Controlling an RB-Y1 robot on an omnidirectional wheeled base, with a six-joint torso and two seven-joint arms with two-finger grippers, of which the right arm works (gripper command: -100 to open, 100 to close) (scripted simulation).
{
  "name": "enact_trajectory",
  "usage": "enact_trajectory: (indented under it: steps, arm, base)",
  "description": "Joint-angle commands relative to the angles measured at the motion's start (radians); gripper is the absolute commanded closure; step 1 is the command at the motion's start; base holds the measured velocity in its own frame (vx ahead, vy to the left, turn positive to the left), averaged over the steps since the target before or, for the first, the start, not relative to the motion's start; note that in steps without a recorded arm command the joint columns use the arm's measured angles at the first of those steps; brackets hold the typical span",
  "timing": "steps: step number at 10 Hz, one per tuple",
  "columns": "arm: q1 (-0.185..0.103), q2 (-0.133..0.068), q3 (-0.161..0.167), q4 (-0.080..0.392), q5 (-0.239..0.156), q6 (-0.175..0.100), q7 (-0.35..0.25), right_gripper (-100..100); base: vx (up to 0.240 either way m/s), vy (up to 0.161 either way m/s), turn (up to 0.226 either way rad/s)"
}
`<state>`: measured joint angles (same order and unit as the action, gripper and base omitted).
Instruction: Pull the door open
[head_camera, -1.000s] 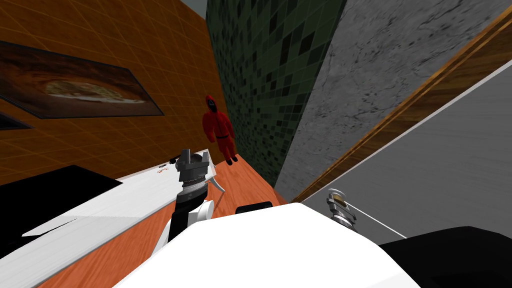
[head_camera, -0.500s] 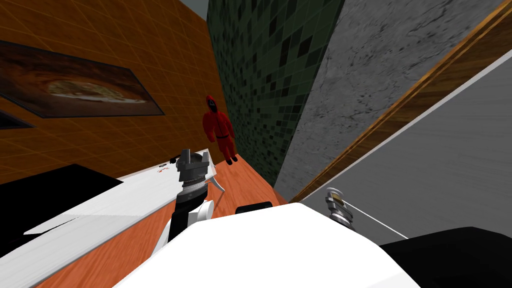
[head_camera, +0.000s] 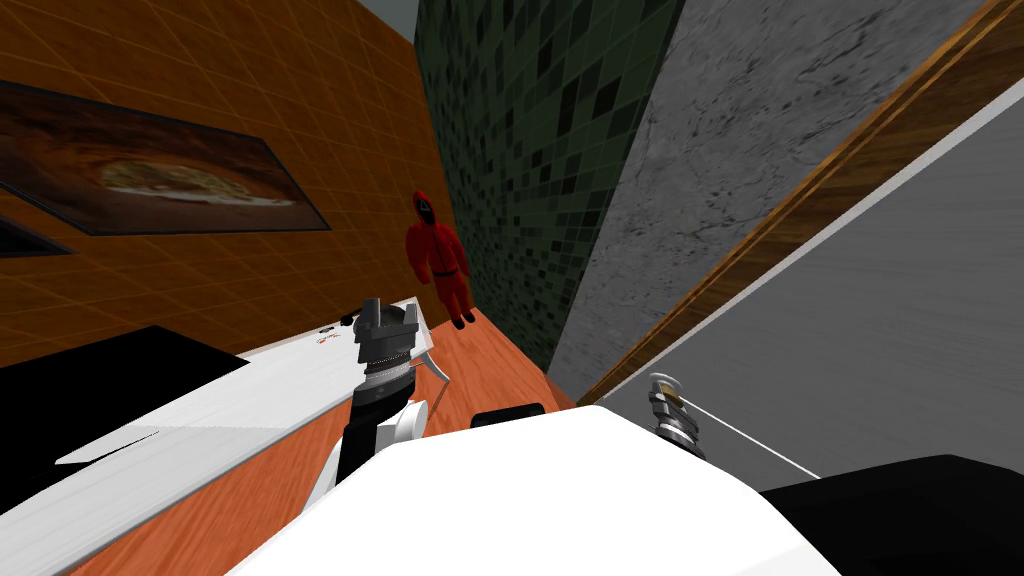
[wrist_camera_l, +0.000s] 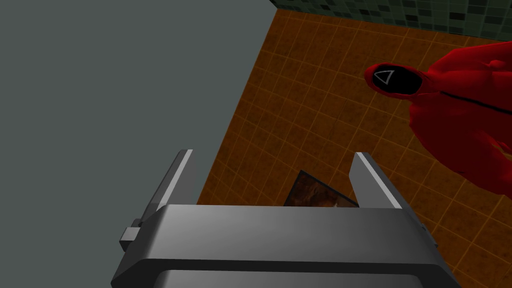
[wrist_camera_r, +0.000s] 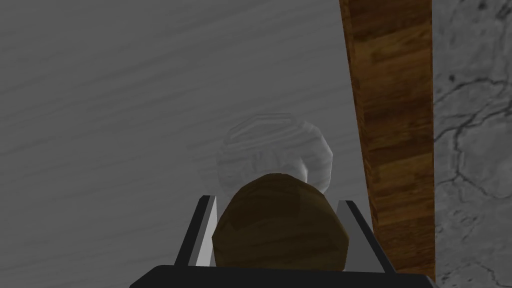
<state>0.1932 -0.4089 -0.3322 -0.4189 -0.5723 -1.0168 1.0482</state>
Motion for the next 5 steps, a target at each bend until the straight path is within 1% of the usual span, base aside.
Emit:
enact_trajectory:
  steps: [1,2,3,5]
  arm:
    - [0.004,0.007,0.001,-0.019,-0.002,0.010,-0.050,100]
    - [0.001,0.009,0.003,-0.021,-0.001,0.012,-0.081,100]
    - [0.001,0.009,0.003,-0.021,-0.001,0.012,-0.088,100]
    - [-0.005,0.012,0.007,-0.027,0.000,0.017,-0.154,100]
  base:
    - [-0.026,0.002,-0.008]
    - [-0.033,0.003,-0.010]
    - [-0.025,0.001,0.001]
    - [-0.031,0.001,-0.007]
